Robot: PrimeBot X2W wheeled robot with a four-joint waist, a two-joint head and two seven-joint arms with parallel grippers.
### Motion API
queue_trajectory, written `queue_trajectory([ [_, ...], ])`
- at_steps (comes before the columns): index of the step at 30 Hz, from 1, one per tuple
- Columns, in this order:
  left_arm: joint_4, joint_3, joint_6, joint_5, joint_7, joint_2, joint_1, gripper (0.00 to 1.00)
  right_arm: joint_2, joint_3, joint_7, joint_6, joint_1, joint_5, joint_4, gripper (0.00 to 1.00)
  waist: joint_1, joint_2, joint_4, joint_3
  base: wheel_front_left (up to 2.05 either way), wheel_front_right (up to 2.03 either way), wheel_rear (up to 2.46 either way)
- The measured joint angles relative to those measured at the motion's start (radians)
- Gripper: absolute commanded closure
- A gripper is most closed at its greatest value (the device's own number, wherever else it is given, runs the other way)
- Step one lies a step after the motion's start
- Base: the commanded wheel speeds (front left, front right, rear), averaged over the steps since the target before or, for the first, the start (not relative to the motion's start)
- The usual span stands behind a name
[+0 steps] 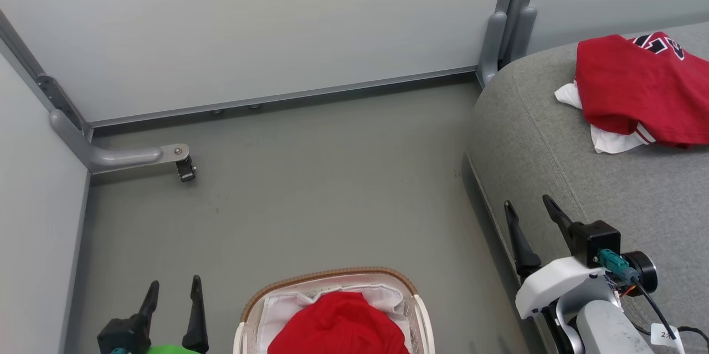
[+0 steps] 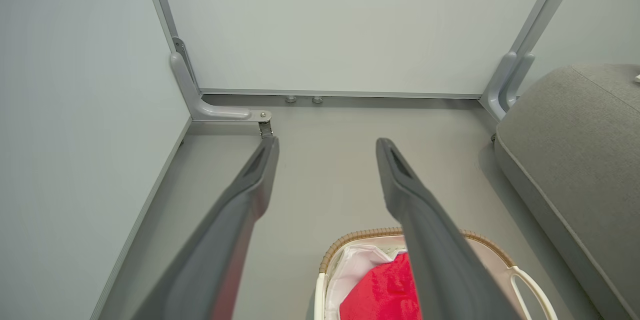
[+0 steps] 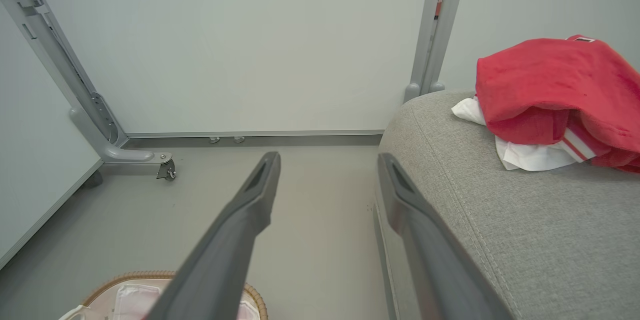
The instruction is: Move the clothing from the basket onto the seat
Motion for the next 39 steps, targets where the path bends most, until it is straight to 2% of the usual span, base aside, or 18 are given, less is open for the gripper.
queue_trajectory([
  [7,0.068,-0.106,0.0,-0.053,0.0,-0.003,-0.006,0.0,0.0,0.012,0.0,0.0,-0.013,0.01,-0.007,0.0,0.0,0.0,-0.013,0.023,0.0,0.0,0.0],
  [12,0.116,-0.208,0.0,-0.114,0.0,0.012,-0.081,0.0,0.0,0.028,0.0,0.0,-0.073,0.011,-0.037,0.0,0.0,0.0,-0.025,0.076,0.0,0.0,0.0],
  [15,0.164,-0.294,0.0,-0.159,0.0,0.036,-0.151,0.0,0.0,0.042,0.0,0.0,-0.124,0.004,-0.068,0.0,0.0,0.0,-0.037,0.137,0.0,0.0,0.0],
  [32,0.43,-0.635,0.0,-0.346,0.0,0.117,-0.426,0.0,-0.001,0.072,0.0,0.0,-0.299,0.024,-0.209,0.0,0.0001,0.0,-0.103,0.437,0.0,0.0,0.0],
  [39,0.538,-0.759,0.0,-0.408,0.0,0.125,-0.529,0.0,-0.001,0.102,0.0,0.0,-0.344,0.026,-0.253,0.0,0.0002,0.0,-0.133,0.556,0.0,0.0,0.0],
])
